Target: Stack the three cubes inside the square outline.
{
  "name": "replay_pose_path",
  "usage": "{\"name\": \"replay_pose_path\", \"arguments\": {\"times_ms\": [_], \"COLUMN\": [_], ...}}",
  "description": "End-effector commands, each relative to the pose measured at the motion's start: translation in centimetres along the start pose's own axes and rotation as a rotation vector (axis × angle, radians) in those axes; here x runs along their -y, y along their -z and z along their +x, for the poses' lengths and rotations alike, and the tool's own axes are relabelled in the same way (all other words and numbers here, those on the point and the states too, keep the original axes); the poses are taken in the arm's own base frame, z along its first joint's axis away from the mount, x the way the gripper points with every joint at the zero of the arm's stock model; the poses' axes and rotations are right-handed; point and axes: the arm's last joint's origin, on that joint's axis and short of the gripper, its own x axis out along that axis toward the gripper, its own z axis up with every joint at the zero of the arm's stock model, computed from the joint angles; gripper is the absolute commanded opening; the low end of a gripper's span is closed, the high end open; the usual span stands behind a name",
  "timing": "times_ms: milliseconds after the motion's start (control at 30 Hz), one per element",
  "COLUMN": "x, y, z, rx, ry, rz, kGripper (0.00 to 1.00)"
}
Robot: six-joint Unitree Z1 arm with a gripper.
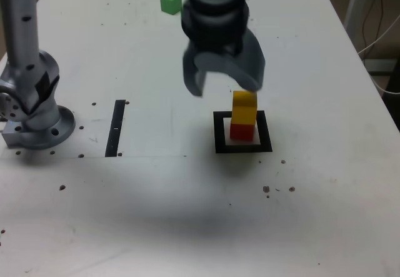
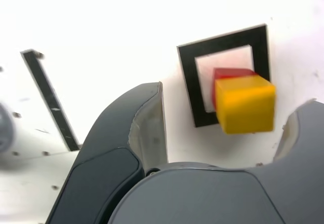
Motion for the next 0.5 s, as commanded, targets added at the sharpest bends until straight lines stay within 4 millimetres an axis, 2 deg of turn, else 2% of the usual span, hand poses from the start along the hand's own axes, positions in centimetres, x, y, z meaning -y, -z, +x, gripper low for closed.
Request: {"name": "replay_pose_path", "arguments": {"times_ms": [0,233,467], "x": [-1.2,-6.7,-14.0], "y": [1.0,4.0,7.9], "z": [-0.3,0.8,1.0], "rx": [-0.001,-0.054,-0.068], "ry": [0.003,0.011,-0.033], "rz": [0.01,-0.01,-0.115], "kGripper": [0.99,0.99,0.99]}}
